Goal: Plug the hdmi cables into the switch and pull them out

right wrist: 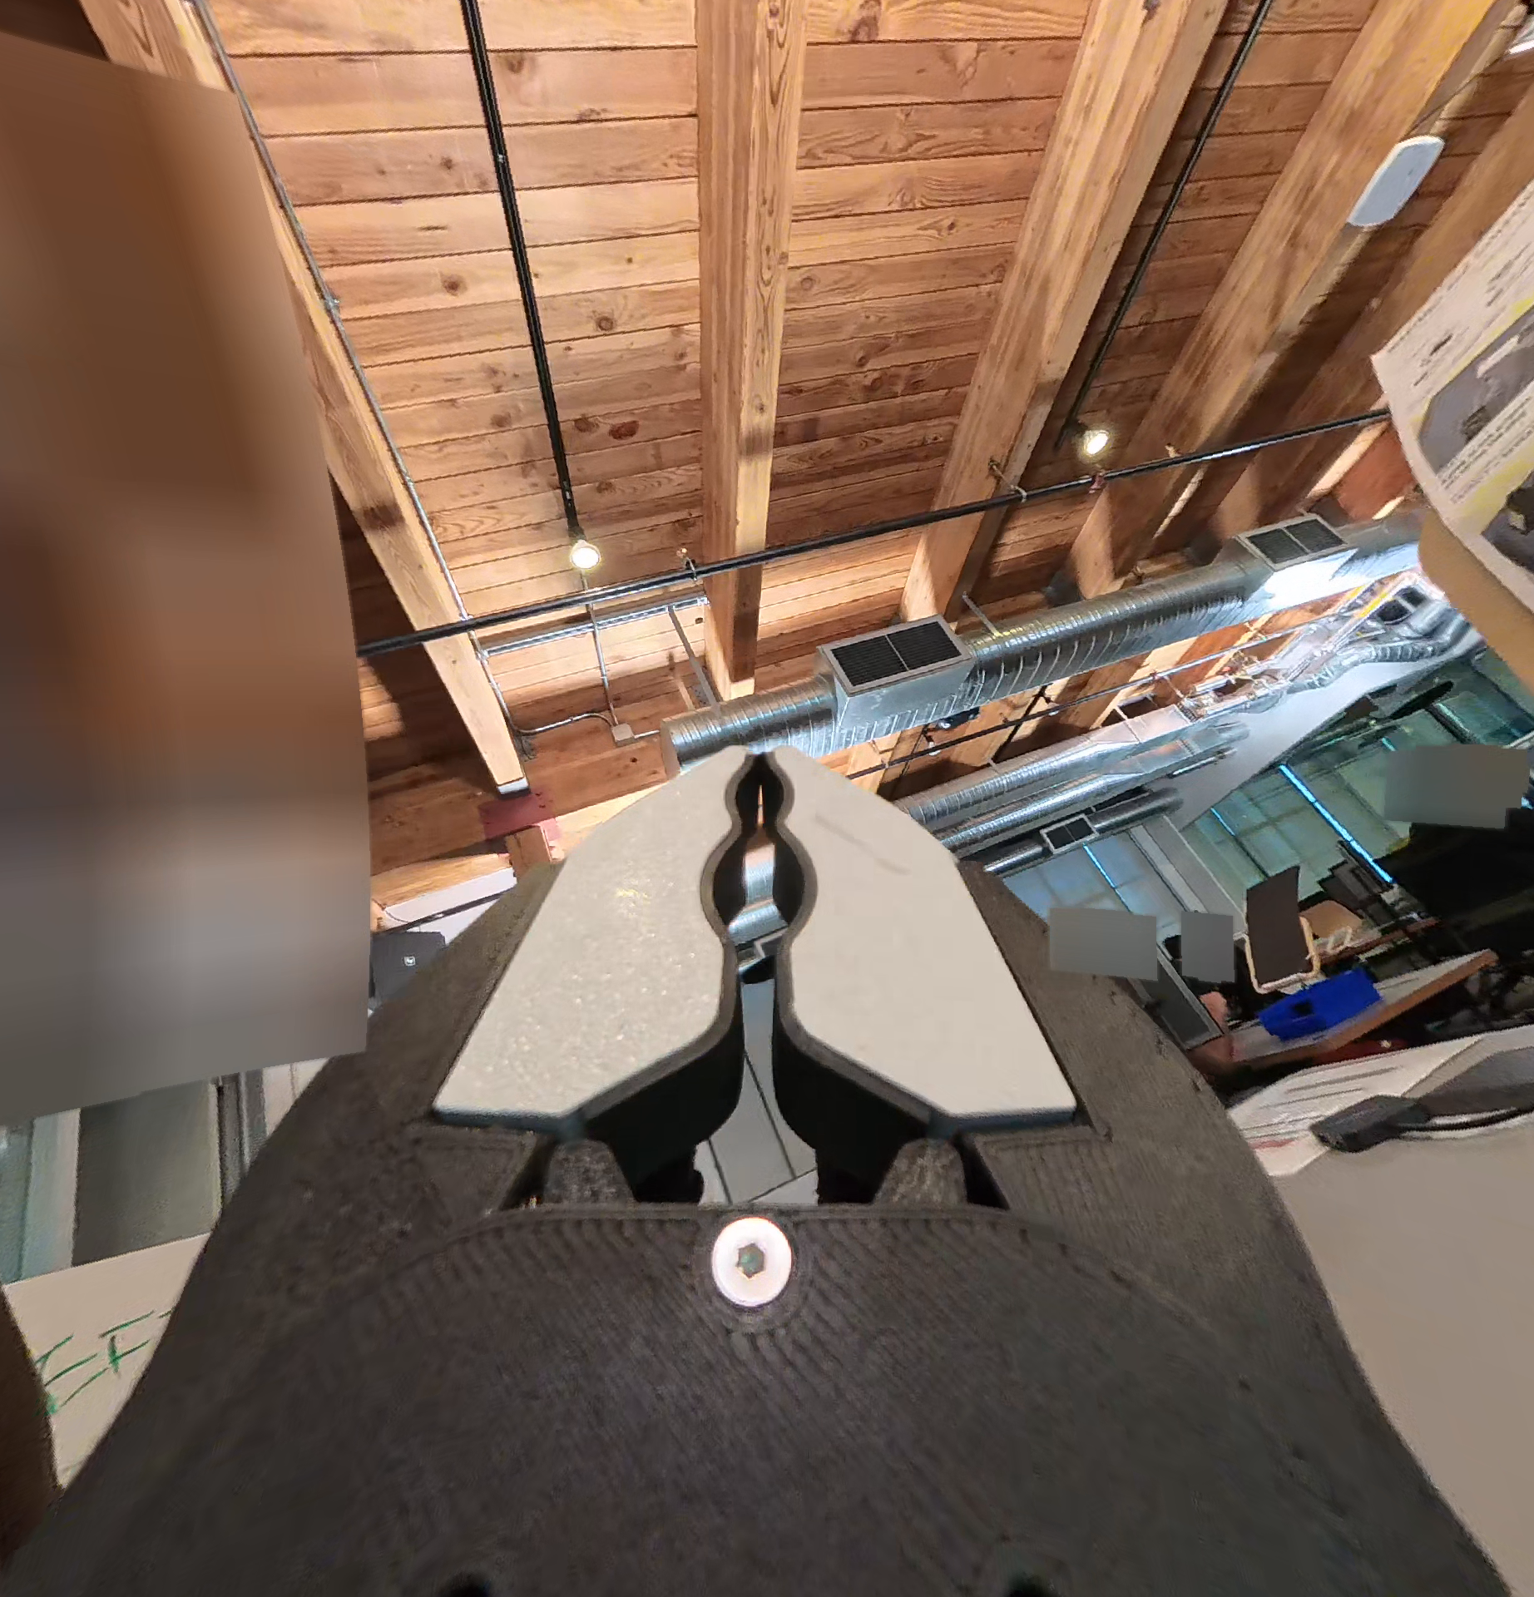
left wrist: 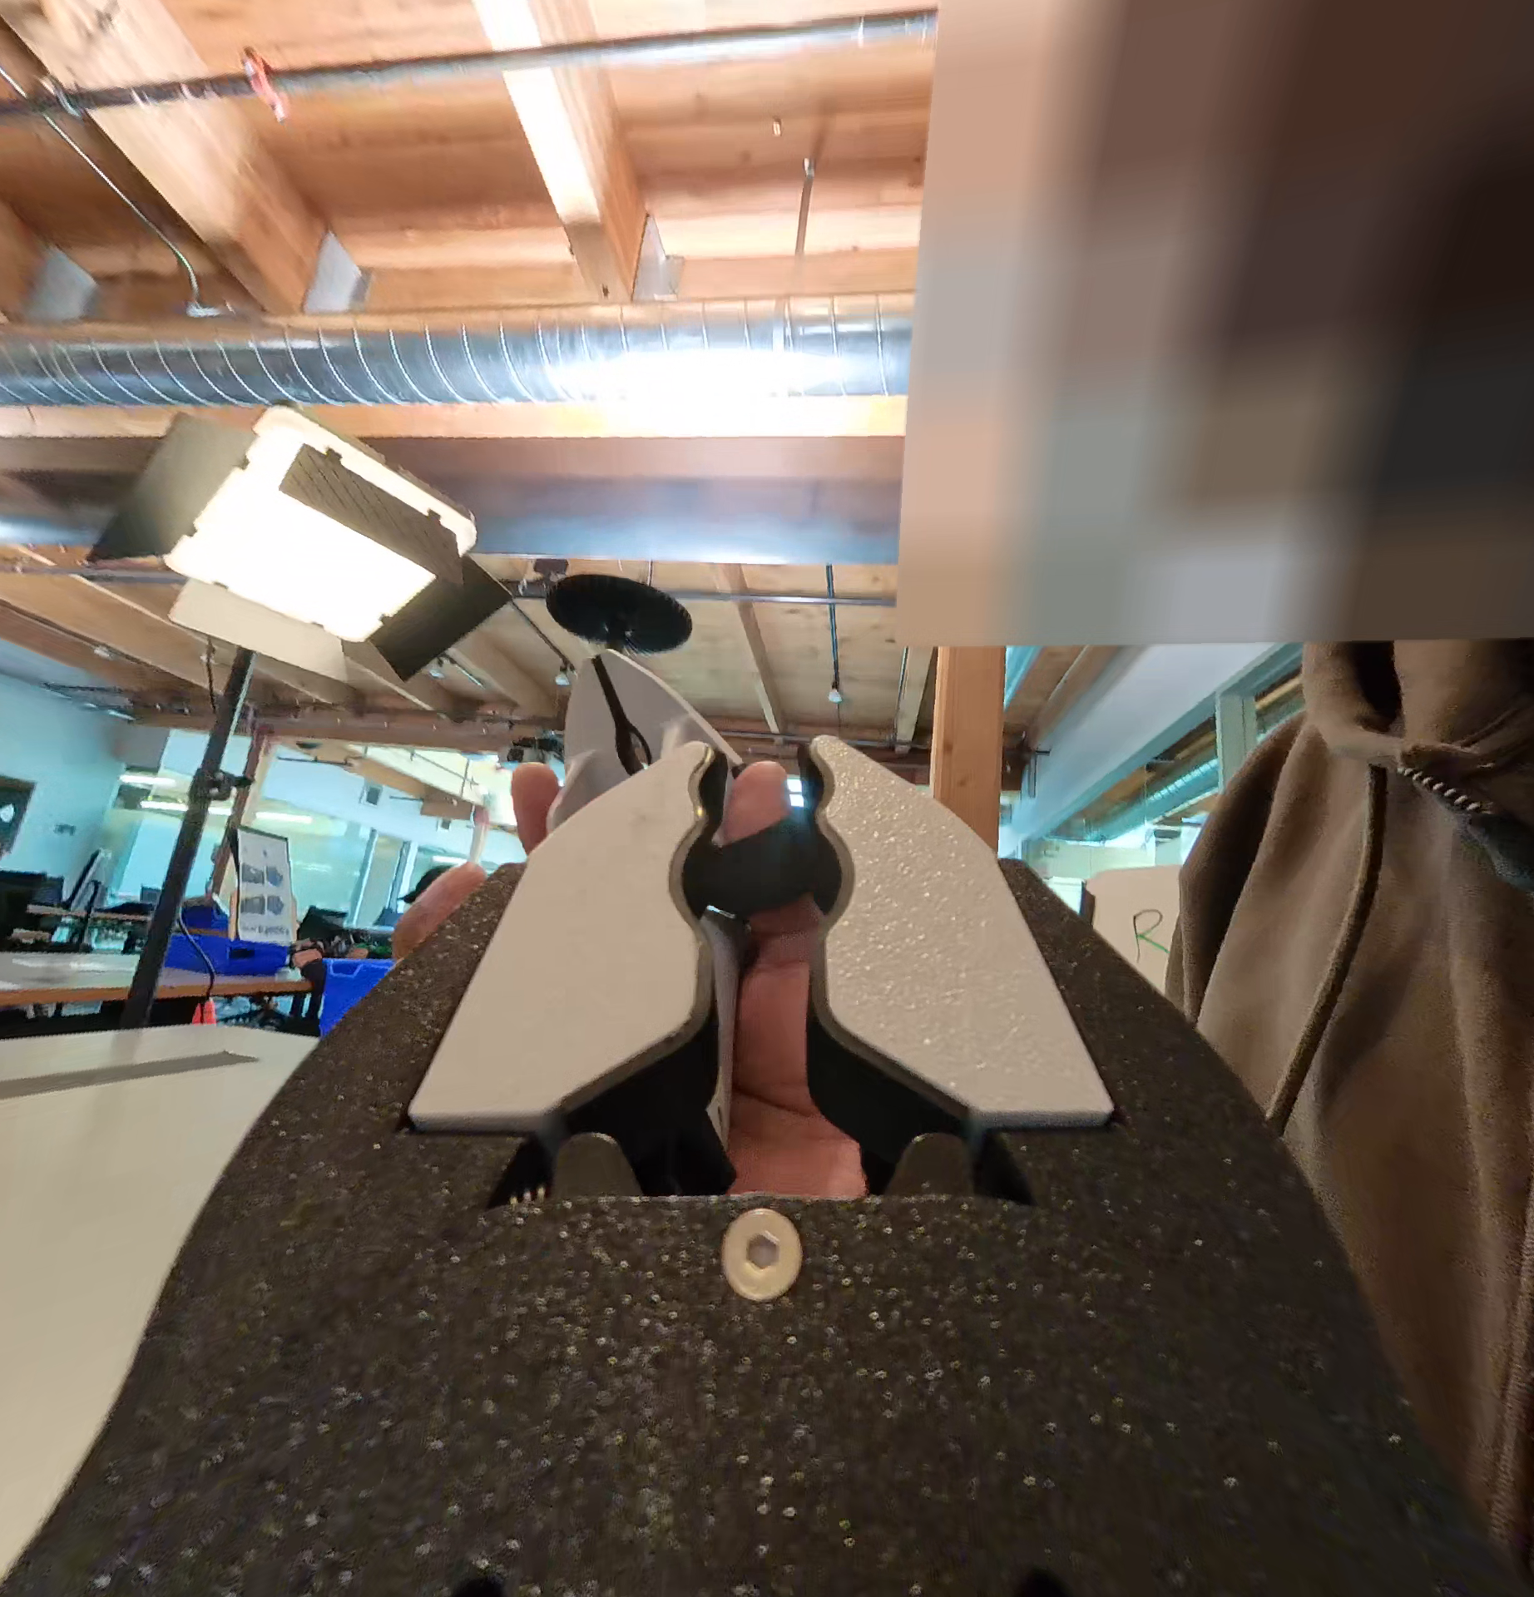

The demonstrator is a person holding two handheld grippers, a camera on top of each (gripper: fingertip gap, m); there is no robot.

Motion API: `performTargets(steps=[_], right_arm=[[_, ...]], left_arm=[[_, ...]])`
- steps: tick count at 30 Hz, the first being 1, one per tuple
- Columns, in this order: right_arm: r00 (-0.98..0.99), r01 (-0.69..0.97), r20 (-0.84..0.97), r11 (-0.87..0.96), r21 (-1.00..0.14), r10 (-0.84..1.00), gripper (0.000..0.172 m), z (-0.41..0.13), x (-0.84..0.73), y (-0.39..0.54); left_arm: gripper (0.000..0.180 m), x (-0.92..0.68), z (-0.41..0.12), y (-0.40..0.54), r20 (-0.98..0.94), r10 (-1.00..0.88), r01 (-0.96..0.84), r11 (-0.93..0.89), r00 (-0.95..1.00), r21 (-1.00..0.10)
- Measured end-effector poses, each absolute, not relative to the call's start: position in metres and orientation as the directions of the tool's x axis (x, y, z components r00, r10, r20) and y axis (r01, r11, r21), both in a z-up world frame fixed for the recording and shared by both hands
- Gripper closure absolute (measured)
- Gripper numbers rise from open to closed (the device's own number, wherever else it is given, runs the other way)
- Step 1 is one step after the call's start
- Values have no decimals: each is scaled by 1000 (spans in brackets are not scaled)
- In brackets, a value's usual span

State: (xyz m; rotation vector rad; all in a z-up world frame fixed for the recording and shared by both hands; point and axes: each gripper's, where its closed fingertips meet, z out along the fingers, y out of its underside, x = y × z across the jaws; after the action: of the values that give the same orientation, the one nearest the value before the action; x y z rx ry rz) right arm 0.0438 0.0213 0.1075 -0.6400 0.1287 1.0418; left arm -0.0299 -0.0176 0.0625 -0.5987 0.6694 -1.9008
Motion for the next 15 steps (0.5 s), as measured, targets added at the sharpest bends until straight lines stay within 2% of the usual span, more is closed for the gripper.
performTargets(steps=[8, 10, 13, 15], right_arm=[[370, -911, -456, 219, -351, 809, 172, 107, 56, 23], [349, -917, -481, 186, -353, 804, 172, 101, 55, 27], [413, -878, -498, 187, -441, 763, 172, 89, 48, 34], [547, -793, -470, 248, -557, 693, 172, 81, 49, 40]], left_arm=[[176, -25, 63, -19, 192, -806, 544, -532, -559, -649], [178, -22, 62, -23, 187, -790, 509, -535, -583, -674], [173, -4, 50, -29, 207, -831, 431, -461, -517, -776], [171, 8, 38, -18, 200, -909, 388, -344, -365, -855]])
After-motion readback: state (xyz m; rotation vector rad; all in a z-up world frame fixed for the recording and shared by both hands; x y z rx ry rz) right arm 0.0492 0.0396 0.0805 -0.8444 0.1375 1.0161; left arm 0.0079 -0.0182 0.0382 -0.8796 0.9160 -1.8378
